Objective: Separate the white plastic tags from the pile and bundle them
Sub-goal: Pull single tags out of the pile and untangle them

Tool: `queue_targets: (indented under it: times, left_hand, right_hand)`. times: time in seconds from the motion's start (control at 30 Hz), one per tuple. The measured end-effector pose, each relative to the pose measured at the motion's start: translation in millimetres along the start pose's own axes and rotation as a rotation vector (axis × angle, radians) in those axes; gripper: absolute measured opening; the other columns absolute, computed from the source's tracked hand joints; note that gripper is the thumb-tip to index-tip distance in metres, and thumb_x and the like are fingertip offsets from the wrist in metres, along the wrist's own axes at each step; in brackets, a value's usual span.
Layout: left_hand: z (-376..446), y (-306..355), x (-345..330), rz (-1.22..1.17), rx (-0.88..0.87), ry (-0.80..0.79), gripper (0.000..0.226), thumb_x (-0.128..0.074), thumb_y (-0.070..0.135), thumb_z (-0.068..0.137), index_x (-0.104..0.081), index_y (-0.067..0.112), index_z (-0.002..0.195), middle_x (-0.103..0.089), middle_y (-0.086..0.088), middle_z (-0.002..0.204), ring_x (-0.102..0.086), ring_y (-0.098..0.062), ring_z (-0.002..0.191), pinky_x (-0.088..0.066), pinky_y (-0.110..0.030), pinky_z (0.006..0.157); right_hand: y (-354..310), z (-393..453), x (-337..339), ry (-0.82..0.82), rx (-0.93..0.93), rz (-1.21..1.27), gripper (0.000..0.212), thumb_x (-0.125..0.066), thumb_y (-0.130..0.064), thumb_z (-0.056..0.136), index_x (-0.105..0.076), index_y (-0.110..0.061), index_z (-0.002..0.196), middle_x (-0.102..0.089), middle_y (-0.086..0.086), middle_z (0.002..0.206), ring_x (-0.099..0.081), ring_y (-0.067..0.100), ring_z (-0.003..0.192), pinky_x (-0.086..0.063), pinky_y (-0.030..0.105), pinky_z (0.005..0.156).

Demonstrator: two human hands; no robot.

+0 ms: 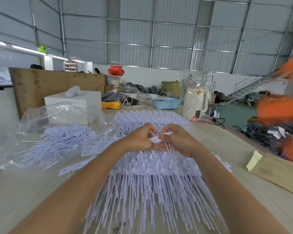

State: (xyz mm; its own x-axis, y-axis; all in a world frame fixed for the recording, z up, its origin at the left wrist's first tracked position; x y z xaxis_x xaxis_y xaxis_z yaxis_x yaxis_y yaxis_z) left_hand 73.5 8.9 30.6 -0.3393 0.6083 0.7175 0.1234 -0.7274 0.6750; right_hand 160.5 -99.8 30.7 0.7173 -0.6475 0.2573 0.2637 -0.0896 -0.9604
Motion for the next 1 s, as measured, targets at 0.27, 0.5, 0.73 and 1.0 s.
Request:
queue_targets:
  times: [0.27, 0.5, 0.73, 1.0]
  left_hand:
    - [-2.1, -12.1, 2.7, -0.084, 0.107, -0.038, 0.034, -0.058, 0.031, 0.093, -0.062, 0.01, 0.066, -0.06, 0.002, 0.055, -0.053, -0.004, 0.044, -0.04, -0.013, 0.045]
    - [-0.8, -5.0, 7.9, -0.076, 0.183, 0.057, 0.037, -0.058, 0.029, 0.094, -0.06, 0.011, 0.062, -0.053, -0.001, 0.054, -0.046, -0.012, 0.05, -0.033, -0.012, 0.036]
    - [-9.7, 0.5, 13.2, -0.275, 0.232, -0.104, 0.036, -0.056, 0.024, 0.094, -0.051, 0.01, 0.062, -0.036, 0.007, 0.035, -0.027, -0.007, 0.029, -0.019, -0.016, 0.036]
    - [-20.2, 14.6, 34.2, -0.046, 0.143, -0.105, 0.039, -0.056, 0.04, 0.093, -0.059, 0.014, 0.065, -0.048, 0.005, 0.045, -0.036, -0.01, 0.039, -0.028, -0.021, 0.047]
  right_hand:
    - [1.4, -2.7, 2.8, -0.094, 0.12, -0.151, 0.01, -0.058, -0.007, 0.092, -0.064, -0.002, 0.085, -0.057, 0.012, 0.061, -0.054, 0.018, 0.052, -0.048, 0.027, 0.054]
    - [6.1, -0.3, 0.1, -0.035, 0.273, -0.193, 0.009, -0.063, 0.0, 0.086, -0.06, 0.0, 0.078, -0.055, 0.011, 0.063, -0.056, 0.012, 0.051, -0.054, 0.027, 0.049]
    - [5.9, 3.0, 3.1, 0.134, 0.418, -0.364, 0.016, -0.061, 0.007, 0.083, -0.057, -0.004, 0.071, -0.05, 0.002, 0.062, -0.054, 0.017, 0.057, -0.055, 0.038, 0.05]
    - [22.3, 4.3, 47.4, 0.229, 0.082, 0.596, 0.015, -0.052, 0.001, 0.092, -0.054, -0.003, 0.078, -0.045, 0.006, 0.064, -0.045, 0.006, 0.043, -0.04, 0.017, 0.039]
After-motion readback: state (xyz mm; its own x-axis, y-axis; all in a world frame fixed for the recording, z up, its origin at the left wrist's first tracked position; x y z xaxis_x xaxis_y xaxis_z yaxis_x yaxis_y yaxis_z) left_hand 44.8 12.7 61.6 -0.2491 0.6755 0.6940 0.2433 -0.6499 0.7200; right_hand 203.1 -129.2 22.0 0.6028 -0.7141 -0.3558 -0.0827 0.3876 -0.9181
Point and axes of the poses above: each hand's wrist, its own z-axis towards the middle knuckle, its own x-axis out of the back of the hand, y = z × x, the point moved 4 cm from there along z, towards the middle knuckle
